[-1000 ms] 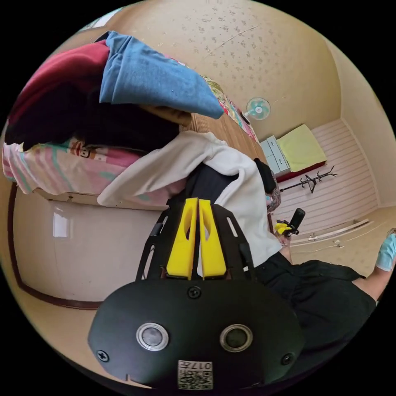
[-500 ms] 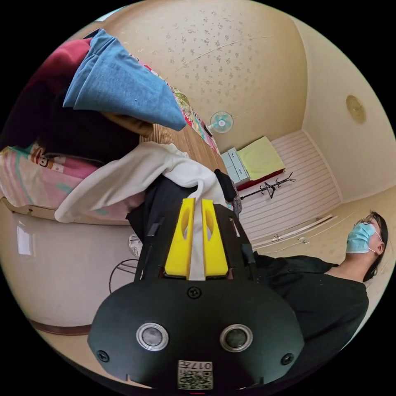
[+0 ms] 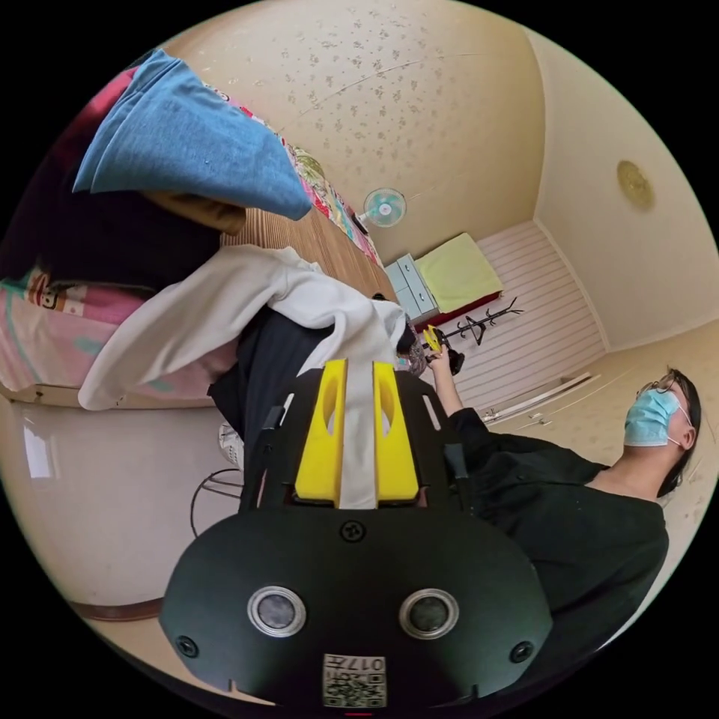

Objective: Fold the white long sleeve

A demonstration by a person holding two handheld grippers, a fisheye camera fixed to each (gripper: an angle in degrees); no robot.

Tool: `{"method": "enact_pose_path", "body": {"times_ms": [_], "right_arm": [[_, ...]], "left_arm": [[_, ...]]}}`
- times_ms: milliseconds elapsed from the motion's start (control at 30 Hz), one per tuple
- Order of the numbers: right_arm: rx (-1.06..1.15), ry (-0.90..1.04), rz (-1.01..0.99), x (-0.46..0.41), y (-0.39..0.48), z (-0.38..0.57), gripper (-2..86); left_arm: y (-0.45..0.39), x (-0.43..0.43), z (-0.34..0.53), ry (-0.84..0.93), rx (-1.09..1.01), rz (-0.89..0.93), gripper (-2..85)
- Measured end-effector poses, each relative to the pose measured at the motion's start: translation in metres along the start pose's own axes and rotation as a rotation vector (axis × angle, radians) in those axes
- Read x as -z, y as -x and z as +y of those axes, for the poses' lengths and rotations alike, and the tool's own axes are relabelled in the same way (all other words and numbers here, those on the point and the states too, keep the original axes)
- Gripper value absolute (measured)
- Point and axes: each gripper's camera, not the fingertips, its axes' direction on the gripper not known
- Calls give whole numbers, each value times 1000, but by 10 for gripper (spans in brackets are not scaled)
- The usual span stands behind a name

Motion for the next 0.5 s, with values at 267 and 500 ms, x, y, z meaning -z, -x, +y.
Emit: {"method": "enact_pose_path", "body": {"times_ms": [267,500], "right_arm": [[291,347,334,-40,-28,141,123],[143,419,371,-45,-102,150,123]], "left_arm": [[8,19,3,-15,55,9,66],[-3,12,-10,3,37,-24,87]]}}
